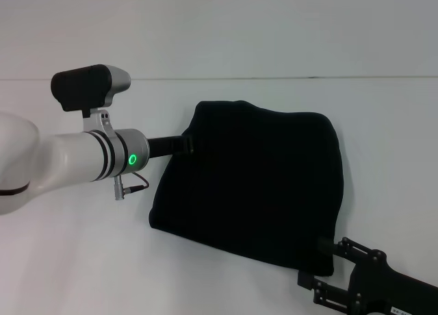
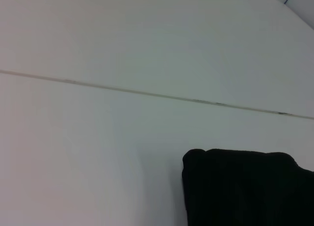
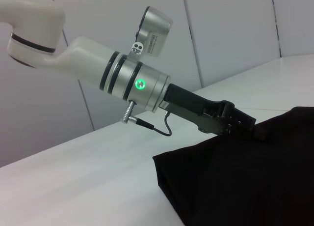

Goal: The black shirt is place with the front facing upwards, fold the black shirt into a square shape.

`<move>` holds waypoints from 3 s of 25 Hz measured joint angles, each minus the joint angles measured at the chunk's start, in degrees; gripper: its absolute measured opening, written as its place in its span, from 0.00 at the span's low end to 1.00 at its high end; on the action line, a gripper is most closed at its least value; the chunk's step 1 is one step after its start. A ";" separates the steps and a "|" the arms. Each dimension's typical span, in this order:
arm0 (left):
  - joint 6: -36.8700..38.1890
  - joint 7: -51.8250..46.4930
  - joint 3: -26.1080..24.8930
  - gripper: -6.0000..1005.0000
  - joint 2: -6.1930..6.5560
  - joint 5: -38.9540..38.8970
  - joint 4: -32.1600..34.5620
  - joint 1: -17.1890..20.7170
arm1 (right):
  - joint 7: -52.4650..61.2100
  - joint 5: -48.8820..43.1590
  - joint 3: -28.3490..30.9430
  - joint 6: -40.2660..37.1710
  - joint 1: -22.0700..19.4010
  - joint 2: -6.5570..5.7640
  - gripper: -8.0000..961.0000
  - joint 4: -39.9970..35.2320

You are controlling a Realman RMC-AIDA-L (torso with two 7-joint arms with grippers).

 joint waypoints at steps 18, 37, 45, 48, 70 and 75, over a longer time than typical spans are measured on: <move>1.84 -0.18 -0.48 0.09 0.41 -9.00 1.32 3.58 | 0.00 0.07 0.34 -0.01 0.75 0.00 0.84 -0.04; 13.86 1.92 -10.97 0.09 0.30 -26.24 -0.52 15.95 | 0.09 0.62 1.40 1.97 2.93 0.09 0.84 -0.79; 19.19 6.99 -11.07 0.12 0.62 -26.91 0.03 16.32 | 0.09 0.62 2.64 1.96 3.03 0.19 0.84 -0.79; 20.21 9.63 -11.08 0.24 1.30 -26.94 0.21 16.50 | 0.05 0.62 3.37 1.84 3.03 0.26 0.84 -0.73; 56.30 58.83 -14.77 0.94 1.89 -12.20 16.89 34.66 | -8.49 0.36 9.86 2.63 0.56 0.44 0.84 1.86; 54.01 58.90 -16.39 0.94 3.39 -10.23 11.51 33.78 | -9.39 0.24 9.63 4.07 -0.02 0.43 0.84 2.09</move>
